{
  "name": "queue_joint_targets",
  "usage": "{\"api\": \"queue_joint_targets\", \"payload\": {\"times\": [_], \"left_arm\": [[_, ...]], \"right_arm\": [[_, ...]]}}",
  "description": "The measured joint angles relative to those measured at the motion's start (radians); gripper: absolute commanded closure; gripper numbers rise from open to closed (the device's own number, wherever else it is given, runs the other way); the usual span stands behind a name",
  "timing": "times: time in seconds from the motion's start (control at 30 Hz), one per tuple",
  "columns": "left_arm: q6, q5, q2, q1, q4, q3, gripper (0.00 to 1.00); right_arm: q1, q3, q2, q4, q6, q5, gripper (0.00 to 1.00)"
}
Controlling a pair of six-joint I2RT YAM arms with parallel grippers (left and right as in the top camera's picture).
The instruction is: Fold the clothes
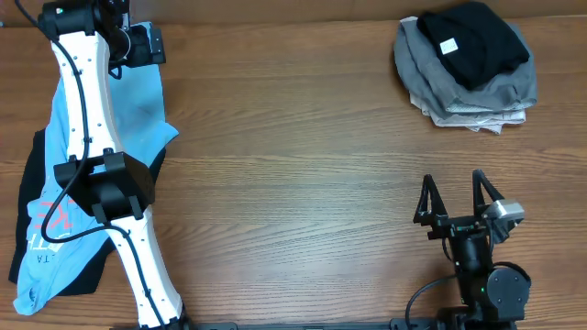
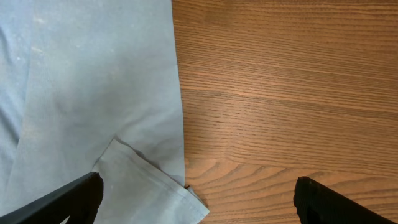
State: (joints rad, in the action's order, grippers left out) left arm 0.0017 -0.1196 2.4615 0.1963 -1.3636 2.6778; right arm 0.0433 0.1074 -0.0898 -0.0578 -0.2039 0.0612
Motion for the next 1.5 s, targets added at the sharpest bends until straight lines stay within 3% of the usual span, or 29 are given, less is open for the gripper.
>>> {"api": "queue_joint_targets", "payload": {"times": [0.47, 1.5], "left_arm": [[0.000, 0.000, 0.000, 0.000, 0.000, 0.000, 0.00], [0.000, 0.000, 0.000, 0.000, 0.000, 0.000, 0.00]], "right_arm": [[-0.004, -0.089, 0.075, 0.144, -0.002, -0.046, 0.00], [-0.004, -0.089, 0.075, 0.147, -0.003, -0.050, 0.00]]}}
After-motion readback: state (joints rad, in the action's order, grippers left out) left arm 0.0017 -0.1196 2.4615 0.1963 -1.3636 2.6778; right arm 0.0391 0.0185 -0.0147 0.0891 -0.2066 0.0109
